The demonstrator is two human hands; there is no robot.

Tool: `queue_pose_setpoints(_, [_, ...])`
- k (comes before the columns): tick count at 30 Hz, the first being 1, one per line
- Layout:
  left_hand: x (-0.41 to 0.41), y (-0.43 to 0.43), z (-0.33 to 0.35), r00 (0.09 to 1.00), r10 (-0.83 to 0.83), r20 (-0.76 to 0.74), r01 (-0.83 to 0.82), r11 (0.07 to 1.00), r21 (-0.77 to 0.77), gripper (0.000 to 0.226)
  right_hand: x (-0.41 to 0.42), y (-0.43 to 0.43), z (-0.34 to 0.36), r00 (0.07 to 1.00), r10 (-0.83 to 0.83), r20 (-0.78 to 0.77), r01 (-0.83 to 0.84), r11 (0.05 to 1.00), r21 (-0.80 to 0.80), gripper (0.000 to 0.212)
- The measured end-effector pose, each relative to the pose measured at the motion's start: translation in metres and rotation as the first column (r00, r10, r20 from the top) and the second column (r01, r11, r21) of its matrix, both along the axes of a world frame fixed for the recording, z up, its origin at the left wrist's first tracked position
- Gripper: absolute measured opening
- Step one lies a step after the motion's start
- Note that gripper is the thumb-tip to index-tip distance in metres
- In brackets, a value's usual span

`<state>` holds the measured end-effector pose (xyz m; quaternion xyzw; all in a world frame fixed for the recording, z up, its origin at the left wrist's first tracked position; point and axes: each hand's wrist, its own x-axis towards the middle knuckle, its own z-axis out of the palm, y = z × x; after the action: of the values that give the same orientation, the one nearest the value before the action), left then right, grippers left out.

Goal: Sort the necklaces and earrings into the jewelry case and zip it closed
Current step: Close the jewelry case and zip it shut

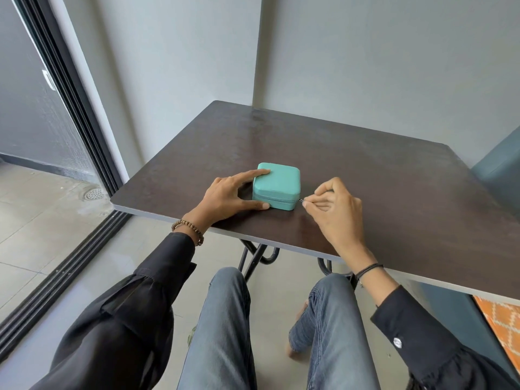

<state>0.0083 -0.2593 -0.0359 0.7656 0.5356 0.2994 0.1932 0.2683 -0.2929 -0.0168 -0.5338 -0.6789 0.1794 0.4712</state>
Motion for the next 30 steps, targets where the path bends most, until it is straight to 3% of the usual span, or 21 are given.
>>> queue_pose_setpoints(10, [-0.001, 0.001, 0.001, 1.0, -0.017, -0.003, 0.017, 1.0, -0.014, 0.083, 0.006, 0.075, 0.009, 0.999, -0.025, 0.022, 0.027, 0.994, -0.103, 0.03])
queue_pose_setpoints(14, [-0.001, 0.001, 0.002, 1.0, -0.02, 0.003, 0.02, 1.0, -0.003, 0.079, -0.003, 0.1, 0.015, 0.996, 0.036, 0.077, -0.027, 0.993, -0.114, 0.031])
queue_pose_setpoints(21, [-0.001, -0.001, 0.003, 1.0, -0.012, 0.012, 0.013, 0.999, -0.033, 0.079, -0.015, 0.115, 0.018, 0.978, 0.145, 0.151, -0.126, 0.984, -0.13, 0.016])
queue_pose_setpoints(25, [0.002, -0.004, 0.004, 1.0, 0.011, 0.001, -0.011, 1.0, -0.025, 0.086, -0.014, 0.103, 0.006, 0.999, 0.014, 0.051, -0.005, 0.984, -0.181, 0.014])
queue_pose_setpoints(28, [0.003, -0.006, 0.0, 0.995, 0.067, 0.071, -0.062, 0.995, -0.075, 0.097, -0.019, 0.082, 0.0, 0.997, -0.076, 0.012, 0.077, 0.977, -0.199, 0.011])
queue_pose_setpoints(30, [0.004, -0.008, -0.003, 0.99, 0.091, 0.104, -0.082, 0.993, -0.082, 0.088, -0.02, 0.069, -0.004, 0.998, -0.07, 0.0, 0.068, 0.967, -0.245, 0.011])
